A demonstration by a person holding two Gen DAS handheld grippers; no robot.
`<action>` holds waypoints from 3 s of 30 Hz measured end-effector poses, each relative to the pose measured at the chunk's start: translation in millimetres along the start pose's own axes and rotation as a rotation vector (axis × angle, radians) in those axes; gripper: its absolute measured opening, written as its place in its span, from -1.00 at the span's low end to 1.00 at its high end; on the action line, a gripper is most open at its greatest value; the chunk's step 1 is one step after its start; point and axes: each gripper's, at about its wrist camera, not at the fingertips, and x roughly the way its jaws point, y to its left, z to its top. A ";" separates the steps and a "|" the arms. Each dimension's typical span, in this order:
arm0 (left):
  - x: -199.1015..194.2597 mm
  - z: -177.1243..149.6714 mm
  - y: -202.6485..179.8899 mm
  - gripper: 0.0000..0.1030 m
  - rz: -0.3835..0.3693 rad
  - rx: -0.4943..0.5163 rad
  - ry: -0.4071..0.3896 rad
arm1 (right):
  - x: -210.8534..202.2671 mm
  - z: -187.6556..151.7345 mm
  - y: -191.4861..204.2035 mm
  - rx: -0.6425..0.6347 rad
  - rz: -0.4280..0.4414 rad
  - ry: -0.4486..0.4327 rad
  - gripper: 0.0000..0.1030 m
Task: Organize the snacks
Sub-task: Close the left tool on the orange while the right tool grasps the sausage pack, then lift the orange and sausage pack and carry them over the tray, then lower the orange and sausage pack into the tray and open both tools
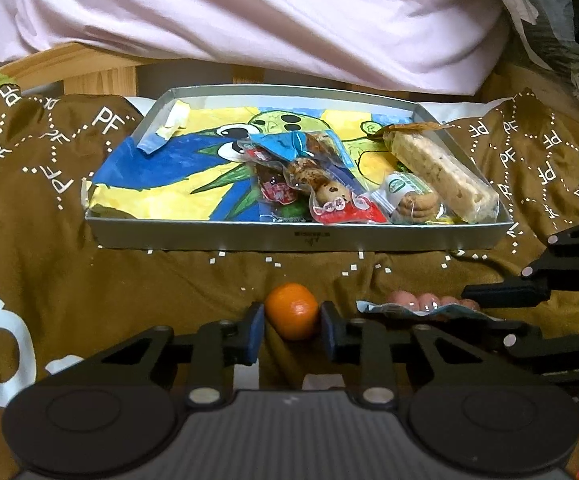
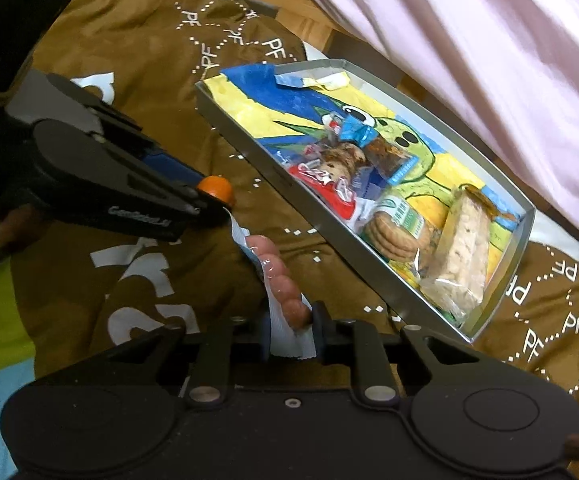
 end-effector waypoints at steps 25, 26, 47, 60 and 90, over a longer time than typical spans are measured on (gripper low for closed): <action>-44.2 25.8 -4.3 -0.39 0.037 -0.083 -0.127 | -45.2 10.4 -7.6 0.059 -0.184 -0.233 -0.70; -44.2 28.0 -4.3 -0.39 0.042 -0.083 -0.128 | -46.5 10.9 -8.8 0.063 -0.202 -0.246 -0.70; 39.5 102.0 -3.3 -0.39 0.185 -0.010 -0.118 | 19.7 42.1 -90.5 0.283 -0.316 -0.358 -0.70; 67.8 87.4 -2.7 0.26 0.252 -0.012 0.030 | 36.5 44.7 -100.9 0.382 -0.238 -0.274 0.37; -52.5 59.6 11.8 0.99 0.313 -0.171 -0.191 | -72.1 30.7 -64.9 0.526 -0.305 -0.456 0.99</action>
